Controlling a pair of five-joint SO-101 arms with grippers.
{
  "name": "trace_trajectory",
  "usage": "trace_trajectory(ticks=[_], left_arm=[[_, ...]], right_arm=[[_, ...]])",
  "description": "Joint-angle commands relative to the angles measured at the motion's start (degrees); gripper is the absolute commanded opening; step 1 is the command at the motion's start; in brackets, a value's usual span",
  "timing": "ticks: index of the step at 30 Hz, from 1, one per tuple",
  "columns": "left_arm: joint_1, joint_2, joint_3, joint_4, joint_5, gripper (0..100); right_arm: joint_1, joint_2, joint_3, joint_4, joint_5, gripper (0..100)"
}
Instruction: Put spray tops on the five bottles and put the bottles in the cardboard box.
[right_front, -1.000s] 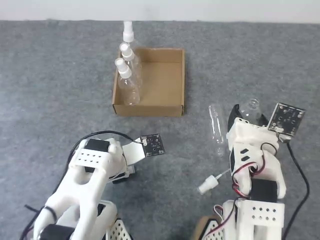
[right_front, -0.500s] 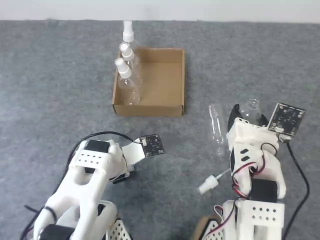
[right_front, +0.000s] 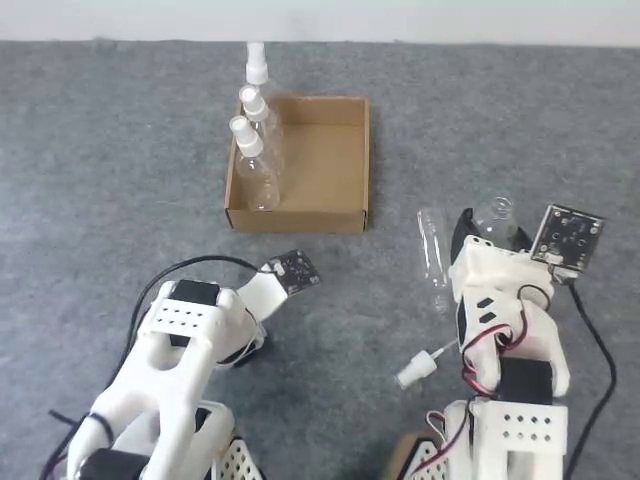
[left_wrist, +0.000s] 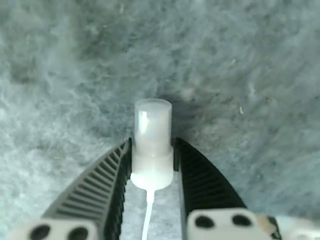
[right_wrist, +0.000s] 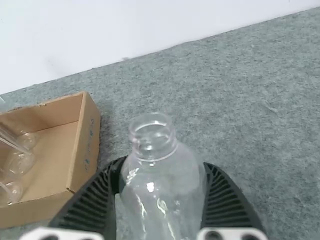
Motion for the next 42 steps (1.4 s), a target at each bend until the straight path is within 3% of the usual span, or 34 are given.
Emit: trace_trajectory(ticks=[1, 5, 15, 27, 42], left_arm=[[0.35, -2.2, -1.27, 0.53, 3.96, 5], [0.0, -2.29, -3.91, 1.14, 8.79, 5], [0.0, -2.29, -20.53, 12.13, 18.99, 2], [0.44, -2.73, -28.26, 12.22, 26.37, 2], [0.09, -25.85, -28.44, 12.22, 34.9, 2]], right_arm=[[-0.75, -1.27, 0.0, -1.54, -0.18, 9.0], [-0.75, -1.27, 0.18, -1.54, -0.18, 8.8], [-3.21, -1.27, 0.35, -1.1, -0.18, 8.7], [-3.3, -1.36, 0.35, -0.84, -0.18, 8.7], [-3.12, -1.36, 0.35, -0.84, -0.09, 8.6]])
